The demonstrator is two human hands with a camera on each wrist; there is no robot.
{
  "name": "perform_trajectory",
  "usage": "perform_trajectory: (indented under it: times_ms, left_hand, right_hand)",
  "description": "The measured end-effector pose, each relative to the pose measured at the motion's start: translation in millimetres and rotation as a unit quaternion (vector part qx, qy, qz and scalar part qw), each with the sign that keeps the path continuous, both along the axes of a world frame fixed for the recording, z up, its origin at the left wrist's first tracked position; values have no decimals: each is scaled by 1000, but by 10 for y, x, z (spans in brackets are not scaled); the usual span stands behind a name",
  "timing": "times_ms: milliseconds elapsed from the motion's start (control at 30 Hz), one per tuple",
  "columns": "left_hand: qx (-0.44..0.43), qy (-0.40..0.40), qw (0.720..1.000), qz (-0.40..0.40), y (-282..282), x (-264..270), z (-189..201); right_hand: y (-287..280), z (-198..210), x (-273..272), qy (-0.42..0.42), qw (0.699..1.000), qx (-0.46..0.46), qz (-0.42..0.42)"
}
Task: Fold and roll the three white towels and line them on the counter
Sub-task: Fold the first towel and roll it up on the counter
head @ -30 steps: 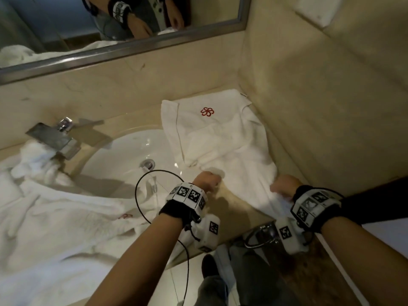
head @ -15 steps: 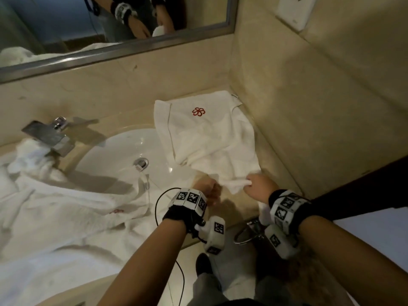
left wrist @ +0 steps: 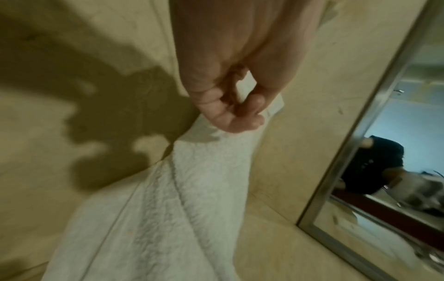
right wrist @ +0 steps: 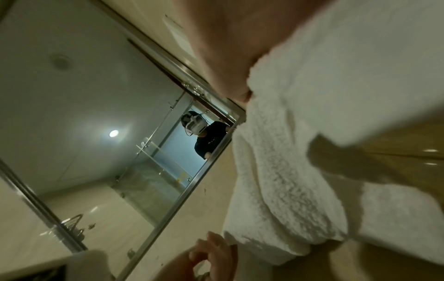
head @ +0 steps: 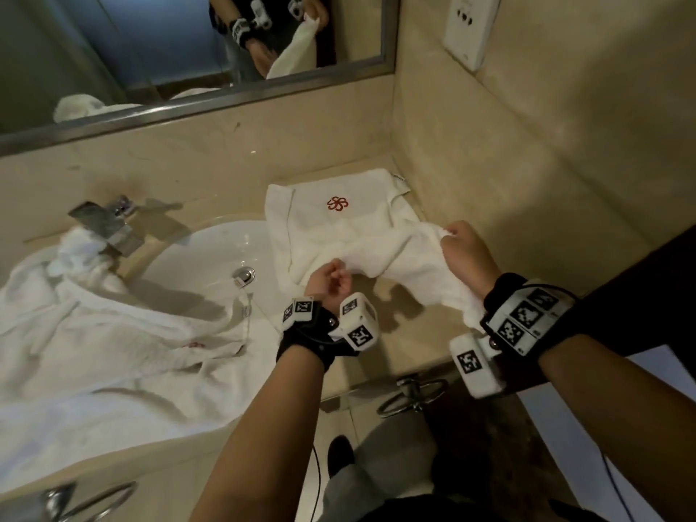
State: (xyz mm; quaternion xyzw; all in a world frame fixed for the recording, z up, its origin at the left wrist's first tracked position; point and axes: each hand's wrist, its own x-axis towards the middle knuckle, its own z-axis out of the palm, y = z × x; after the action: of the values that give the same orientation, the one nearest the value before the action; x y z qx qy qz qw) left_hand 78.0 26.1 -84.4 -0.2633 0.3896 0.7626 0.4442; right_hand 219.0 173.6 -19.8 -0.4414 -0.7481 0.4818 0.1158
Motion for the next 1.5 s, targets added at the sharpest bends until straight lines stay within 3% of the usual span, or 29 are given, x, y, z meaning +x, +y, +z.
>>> perform_trajectory:
  times_ms: [100, 200, 267, 333, 433, 500, 633, 800, 933, 1000, 1133, 1267, 1333, 1400, 1500]
  left_hand:
    - [-34, 48, 997, -39, 17, -61, 136]
    - [-91, 99, 983, -122, 51, 32, 213]
    - [-82, 69, 978, -179, 78, 135, 230]
    - [-54, 17, 979, -193, 86, 223, 215]
    - [42, -98, 984, -141, 112, 256, 170]
    - [50, -117, 985, -117, 177, 247, 199]
    - [-76, -20, 988, -133, 261, 275, 295]
    - [-113, 101, 970, -192, 143, 298, 264]
    - [-188, 118, 944, -245, 174, 440, 269]
    - [-171, 108, 943, -266, 211, 583, 428]
    - [-103, 116, 966, -207, 278, 702, 518]
    - [-80, 55, 989, -112, 300, 609, 462]
    - [-57, 30, 996, -55, 242, 603, 583]
    - [-52, 55, 997, 25, 153, 548, 674]
    - [-80, 137, 980, 117, 14, 322, 772]
  right_hand:
    - [120, 51, -54, 31, 998, -3, -55]
    - [97, 184, -122, 128, 980, -142, -49]
    - [52, 288, -191, 180, 957, -226, -30]
    - [30, 363, -292, 190, 949, -253, -16]
    - [10, 459, -405, 204, 933, -297, -25]
    - [32, 481, -437, 229, 919, -319, -25]
    - [66, 531, -436, 262, 912, -315, -12]
    - [117, 552, -324, 261, 916, -305, -8]
    - [80, 571, -325, 286, 894, -346, 10]
    - [53, 603, -355, 285, 897, -338, 13]
    - [24, 648, -319, 282, 898, -335, 36]
    - [22, 717, -258, 285, 902, -320, 42]
    - [60, 738, -272, 271, 927, -260, 26]
    - [149, 686, -300, 217, 962, -163, 10]
    - [242, 553, -312, 53, 998, 9, 40]
